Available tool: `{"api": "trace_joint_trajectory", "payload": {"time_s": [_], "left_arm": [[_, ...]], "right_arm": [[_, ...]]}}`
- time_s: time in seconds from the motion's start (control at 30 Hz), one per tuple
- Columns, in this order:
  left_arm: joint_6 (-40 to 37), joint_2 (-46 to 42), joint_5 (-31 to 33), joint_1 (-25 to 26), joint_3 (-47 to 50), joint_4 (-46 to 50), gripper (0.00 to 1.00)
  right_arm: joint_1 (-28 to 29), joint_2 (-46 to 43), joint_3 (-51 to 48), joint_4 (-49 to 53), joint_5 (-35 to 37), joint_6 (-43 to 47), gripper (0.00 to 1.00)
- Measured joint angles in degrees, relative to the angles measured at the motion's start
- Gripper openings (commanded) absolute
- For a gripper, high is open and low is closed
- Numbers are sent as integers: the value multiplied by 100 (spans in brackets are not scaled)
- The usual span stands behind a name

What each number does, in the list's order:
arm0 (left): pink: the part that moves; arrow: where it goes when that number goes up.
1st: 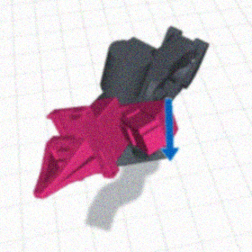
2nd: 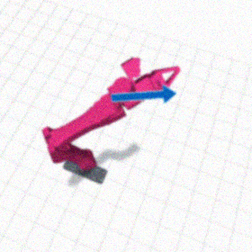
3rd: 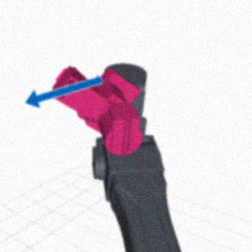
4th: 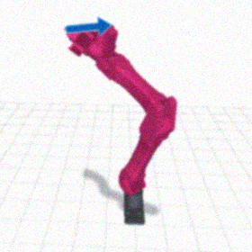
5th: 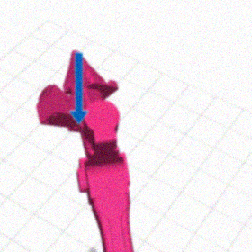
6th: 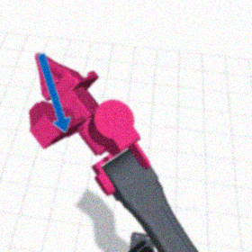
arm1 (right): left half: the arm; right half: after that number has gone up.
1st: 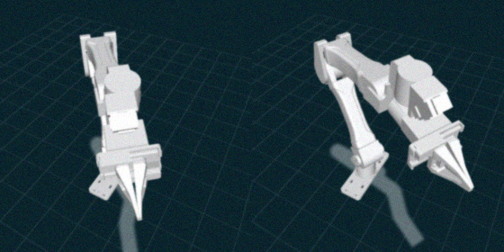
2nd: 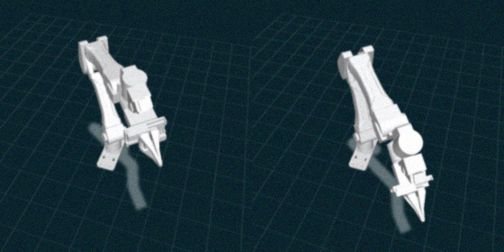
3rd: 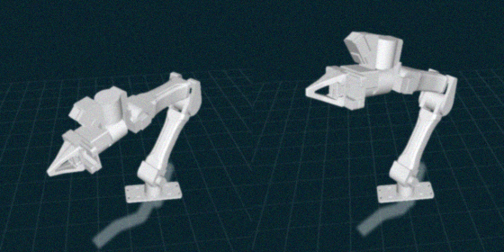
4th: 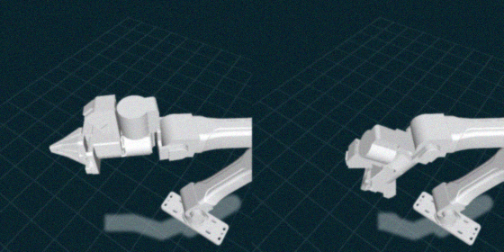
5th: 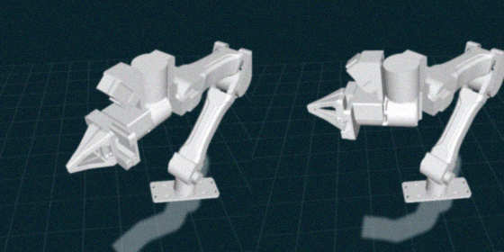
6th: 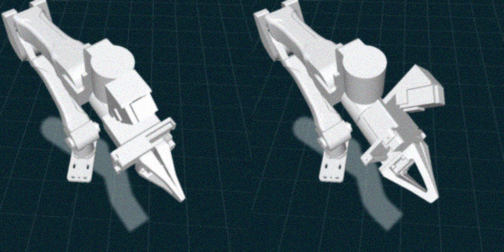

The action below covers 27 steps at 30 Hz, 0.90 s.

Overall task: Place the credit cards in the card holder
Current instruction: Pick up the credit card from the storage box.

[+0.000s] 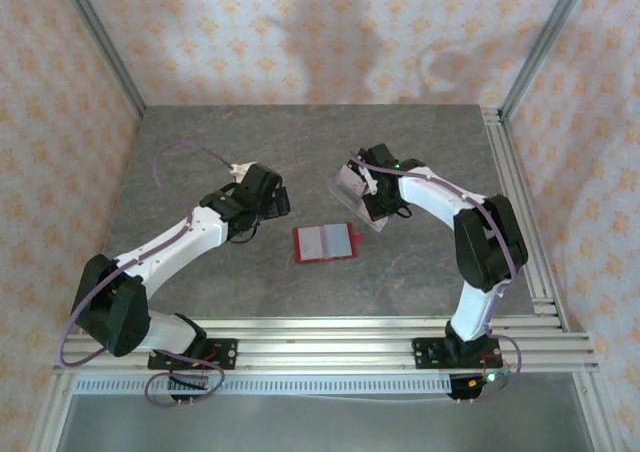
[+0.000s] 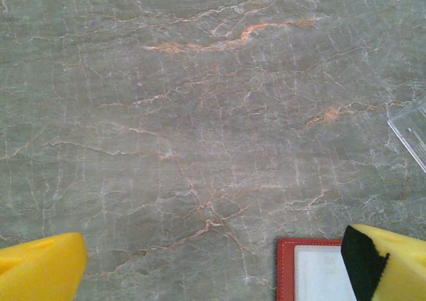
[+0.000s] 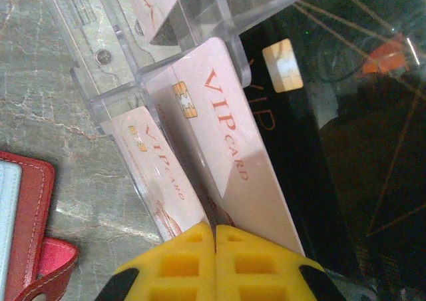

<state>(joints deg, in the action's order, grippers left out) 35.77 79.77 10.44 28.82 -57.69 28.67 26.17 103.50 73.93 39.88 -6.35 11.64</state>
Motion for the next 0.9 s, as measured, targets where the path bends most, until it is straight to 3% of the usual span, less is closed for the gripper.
{"api": "trace_joint_trajectory", "payload": {"time_s": [0.03, 0.1, 0.27, 0.47, 0.9], "left_arm": [[0, 0, -2, 0, 0, 0, 100], [0, 0, -4, 0, -2, -2, 100], [0, 33, -63, 0, -2, -2, 100], [-2, 37, -107, 0, -2, -4, 100], [0, 74, -122, 0, -2, -7, 100]], "right_arm": [[0, 2, 4, 0, -31, 4, 14], [2, 17, 15, 13, -107, 28, 22], [17, 111, 46, 46, -216, 66, 22], [13, 170, 111, 105, -267, 107, 15], [13, 177, 195, 236, -376, 109, 13]]}}
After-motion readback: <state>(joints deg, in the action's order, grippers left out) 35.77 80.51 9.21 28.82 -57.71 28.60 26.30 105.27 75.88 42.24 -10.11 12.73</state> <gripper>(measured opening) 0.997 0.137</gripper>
